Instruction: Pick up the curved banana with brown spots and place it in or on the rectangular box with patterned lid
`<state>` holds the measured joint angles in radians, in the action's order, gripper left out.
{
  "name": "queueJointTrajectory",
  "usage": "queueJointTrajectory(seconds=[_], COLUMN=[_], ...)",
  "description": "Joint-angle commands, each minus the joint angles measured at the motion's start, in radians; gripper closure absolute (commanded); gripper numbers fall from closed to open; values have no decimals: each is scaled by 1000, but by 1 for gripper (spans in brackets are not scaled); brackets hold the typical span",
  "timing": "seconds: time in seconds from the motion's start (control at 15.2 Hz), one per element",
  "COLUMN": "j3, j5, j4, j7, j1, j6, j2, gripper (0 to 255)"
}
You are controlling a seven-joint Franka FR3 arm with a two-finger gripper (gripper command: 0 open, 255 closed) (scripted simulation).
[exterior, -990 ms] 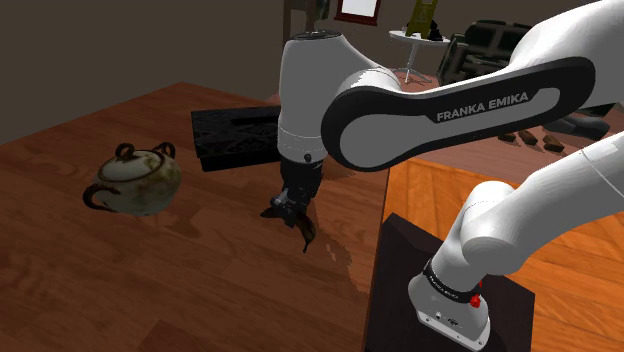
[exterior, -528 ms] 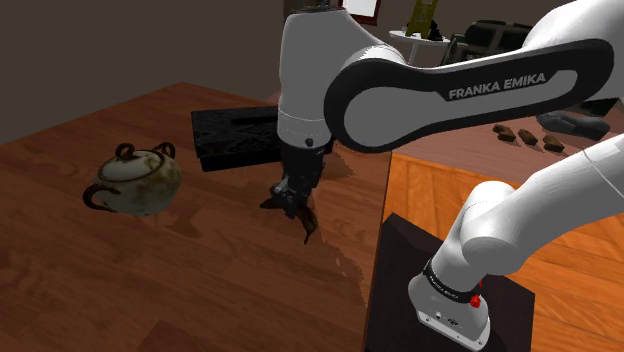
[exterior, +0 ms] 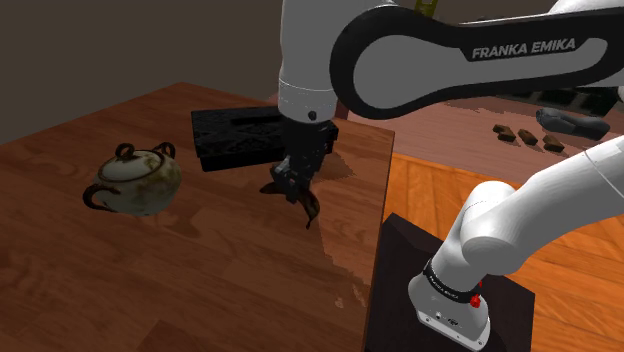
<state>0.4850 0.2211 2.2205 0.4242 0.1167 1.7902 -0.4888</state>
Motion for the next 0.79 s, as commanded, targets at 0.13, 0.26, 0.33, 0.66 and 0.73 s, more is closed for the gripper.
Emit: queueJointTrajectory(seconds=[0.13,0.26,0.33,0.66,0.73], j3=[-8,-11,-13,-20,-22], j5=[-6,-9,-11,-19,-21], j4=[-52,-80,-94,-169,-184], j7=[2,3,4,8,9], j1=[-3,-5,-6,-11,-12], j6=[-50,-77,-90,-155,-168], j2=[2,4,5,15,18], gripper=[255,255,255,255,255])
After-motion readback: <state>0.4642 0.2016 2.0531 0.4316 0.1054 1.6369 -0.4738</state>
